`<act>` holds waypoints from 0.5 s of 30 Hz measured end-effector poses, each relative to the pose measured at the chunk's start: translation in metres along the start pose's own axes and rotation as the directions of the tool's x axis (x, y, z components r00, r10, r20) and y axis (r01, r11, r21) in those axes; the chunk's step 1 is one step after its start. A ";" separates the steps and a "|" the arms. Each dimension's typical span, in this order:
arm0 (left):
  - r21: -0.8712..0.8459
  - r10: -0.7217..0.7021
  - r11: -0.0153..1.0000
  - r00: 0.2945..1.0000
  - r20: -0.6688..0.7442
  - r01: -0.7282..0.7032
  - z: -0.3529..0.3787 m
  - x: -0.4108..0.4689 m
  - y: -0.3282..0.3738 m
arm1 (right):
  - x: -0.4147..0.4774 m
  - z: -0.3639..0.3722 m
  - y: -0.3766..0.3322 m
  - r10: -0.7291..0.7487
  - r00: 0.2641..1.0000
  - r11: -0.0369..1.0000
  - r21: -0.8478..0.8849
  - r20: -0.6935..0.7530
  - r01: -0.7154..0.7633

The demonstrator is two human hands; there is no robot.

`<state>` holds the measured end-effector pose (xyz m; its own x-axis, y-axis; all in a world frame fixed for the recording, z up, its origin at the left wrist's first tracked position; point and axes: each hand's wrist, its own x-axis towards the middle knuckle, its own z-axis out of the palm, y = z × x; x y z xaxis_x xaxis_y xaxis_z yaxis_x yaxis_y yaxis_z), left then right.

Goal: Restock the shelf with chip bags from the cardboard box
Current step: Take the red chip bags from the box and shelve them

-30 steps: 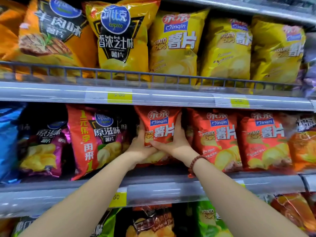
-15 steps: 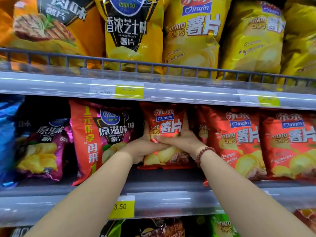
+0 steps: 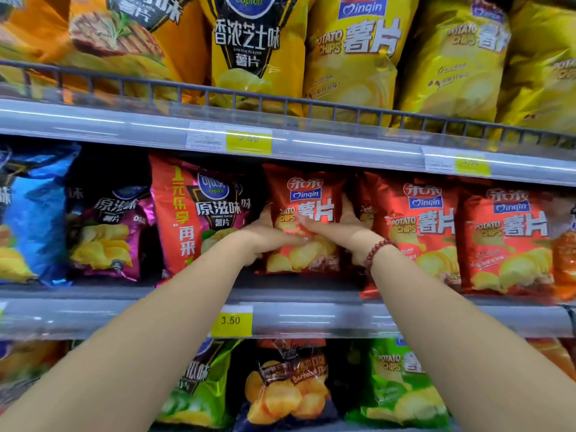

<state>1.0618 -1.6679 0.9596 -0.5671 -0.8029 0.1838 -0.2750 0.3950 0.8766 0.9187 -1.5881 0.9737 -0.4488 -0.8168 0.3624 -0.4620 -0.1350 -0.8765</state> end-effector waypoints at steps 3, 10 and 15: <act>-0.268 -0.019 0.963 0.999 -0.029 0.010 -0.006 -0.001 0.000 | -0.004 -0.010 0.000 0.112 0.991 0.988 0.113 -0.067 -0.104; -0.556 0.038 0.829 0.997 -0.064 -0.067 0.006 0.004 -0.006 | -0.002 -0.009 0.007 0.164 0.986 0.943 0.288 0.037 -0.167; -0.609 0.012 0.792 0.999 -0.048 -0.039 0.008 0.019 -0.009 | 0.005 -0.005 0.020 0.078 0.992 0.940 0.325 0.100 -0.107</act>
<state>1.0474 -1.6835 0.9520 -0.5323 -0.8186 0.2158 0.2774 0.0722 0.9580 0.9032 -1.5924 0.9598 -0.4043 -0.8771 0.2594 -0.1381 -0.2218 -0.9653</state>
